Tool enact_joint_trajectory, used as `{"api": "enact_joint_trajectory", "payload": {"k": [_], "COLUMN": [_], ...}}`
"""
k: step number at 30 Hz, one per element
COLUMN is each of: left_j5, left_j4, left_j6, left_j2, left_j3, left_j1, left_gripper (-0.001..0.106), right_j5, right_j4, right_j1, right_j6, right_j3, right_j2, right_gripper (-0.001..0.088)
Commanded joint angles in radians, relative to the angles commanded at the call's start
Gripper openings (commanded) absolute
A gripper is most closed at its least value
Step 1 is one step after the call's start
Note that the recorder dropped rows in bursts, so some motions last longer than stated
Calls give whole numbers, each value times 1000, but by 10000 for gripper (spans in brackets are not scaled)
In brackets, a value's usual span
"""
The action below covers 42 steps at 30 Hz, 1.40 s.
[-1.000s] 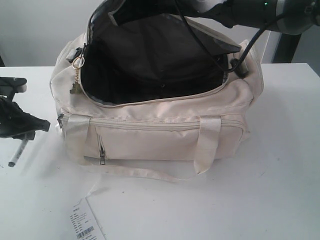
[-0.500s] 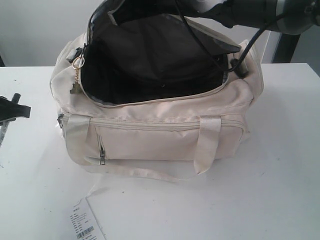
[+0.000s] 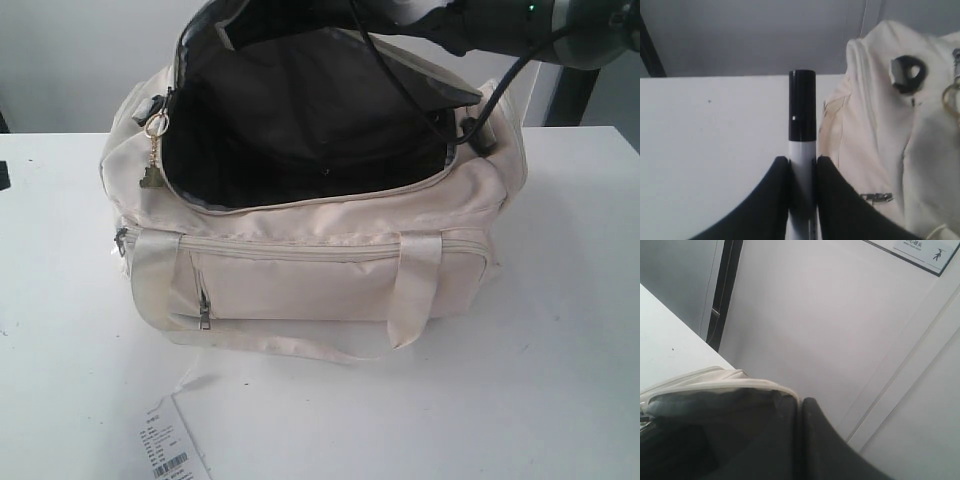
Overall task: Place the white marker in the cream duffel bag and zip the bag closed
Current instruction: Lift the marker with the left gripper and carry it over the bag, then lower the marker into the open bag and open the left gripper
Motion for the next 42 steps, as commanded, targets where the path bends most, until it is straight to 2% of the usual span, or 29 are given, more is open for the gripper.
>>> {"api": "enact_joint_trajectory", "payload": {"k": [5, 9, 13, 16, 25, 30, 35, 42], "left_j5": [-116, -194, -368, -481, -710, -861, -861, -861], "left_j4": [36, 212, 419, 509, 644, 670, 694, 690], "left_j6": [-126, -316, -484, -556, -642, -690, -711, -668], "left_j2": [-19, -19, -19, -17, 74, 146, 210, 290], "left_j3": [15, 15, 15, 15, 8, -3, -3, -43], "left_j1": [-16, -16, -16, -16, -16, -16, -17, -122], "left_gripper": [0, 0, 0, 0, 0, 0, 0, 0], "right_j5": [0, 0, 0, 0, 0, 0, 0, 0], "right_j4": [0, 0, 0, 0, 0, 0, 0, 0], "right_j1": [0, 0, 0, 0, 0, 0, 0, 0], "right_j6": [0, 0, 0, 0, 0, 0, 0, 0], "right_j3": [0, 0, 0, 0, 0, 0, 0, 0], "right_j2": [0, 0, 0, 0, 0, 0, 0, 0], "right_gripper": [0, 0, 0, 0, 0, 0, 0, 0]}}
